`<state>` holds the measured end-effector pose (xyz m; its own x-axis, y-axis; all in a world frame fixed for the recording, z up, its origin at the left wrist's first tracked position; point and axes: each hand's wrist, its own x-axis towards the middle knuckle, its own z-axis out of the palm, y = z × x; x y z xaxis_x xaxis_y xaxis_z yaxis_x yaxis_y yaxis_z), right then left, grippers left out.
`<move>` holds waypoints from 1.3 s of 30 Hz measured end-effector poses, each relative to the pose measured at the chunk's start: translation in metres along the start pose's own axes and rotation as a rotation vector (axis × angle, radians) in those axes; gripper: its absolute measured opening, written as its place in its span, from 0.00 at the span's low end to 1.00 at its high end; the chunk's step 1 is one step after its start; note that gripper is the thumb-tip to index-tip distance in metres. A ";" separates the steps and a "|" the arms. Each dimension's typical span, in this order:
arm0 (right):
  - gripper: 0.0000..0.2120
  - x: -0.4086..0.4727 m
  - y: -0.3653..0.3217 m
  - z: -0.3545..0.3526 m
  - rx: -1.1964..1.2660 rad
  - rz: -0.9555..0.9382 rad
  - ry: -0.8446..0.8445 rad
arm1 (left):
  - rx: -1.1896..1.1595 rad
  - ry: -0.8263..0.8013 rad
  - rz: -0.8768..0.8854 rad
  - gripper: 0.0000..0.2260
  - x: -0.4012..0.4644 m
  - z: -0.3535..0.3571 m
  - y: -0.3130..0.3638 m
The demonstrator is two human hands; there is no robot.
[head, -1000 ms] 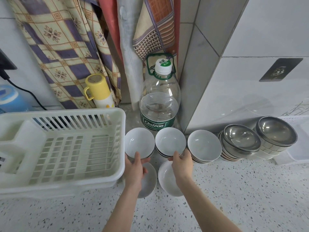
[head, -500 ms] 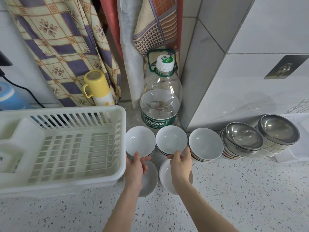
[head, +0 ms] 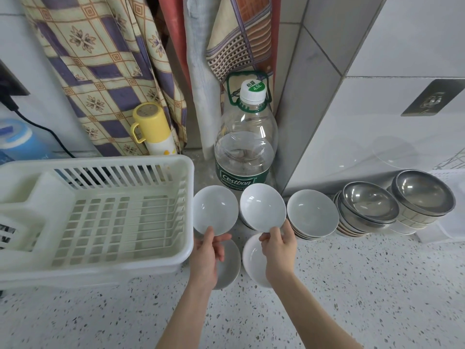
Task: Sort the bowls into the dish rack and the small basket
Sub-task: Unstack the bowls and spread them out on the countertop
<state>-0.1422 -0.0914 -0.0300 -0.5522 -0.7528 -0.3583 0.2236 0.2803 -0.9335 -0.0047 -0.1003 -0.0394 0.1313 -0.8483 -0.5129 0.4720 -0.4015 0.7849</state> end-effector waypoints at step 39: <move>0.18 -0.120 0.008 -0.146 0.009 0.105 -0.317 | 0.181 0.125 0.063 0.24 -0.205 -0.095 -0.087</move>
<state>-0.1914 0.0881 0.0033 -0.2485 -0.8684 -0.4291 0.2741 0.3619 -0.8910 0.0100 0.1412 -0.0359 0.2680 -0.8285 -0.4916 0.2968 -0.4145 0.8603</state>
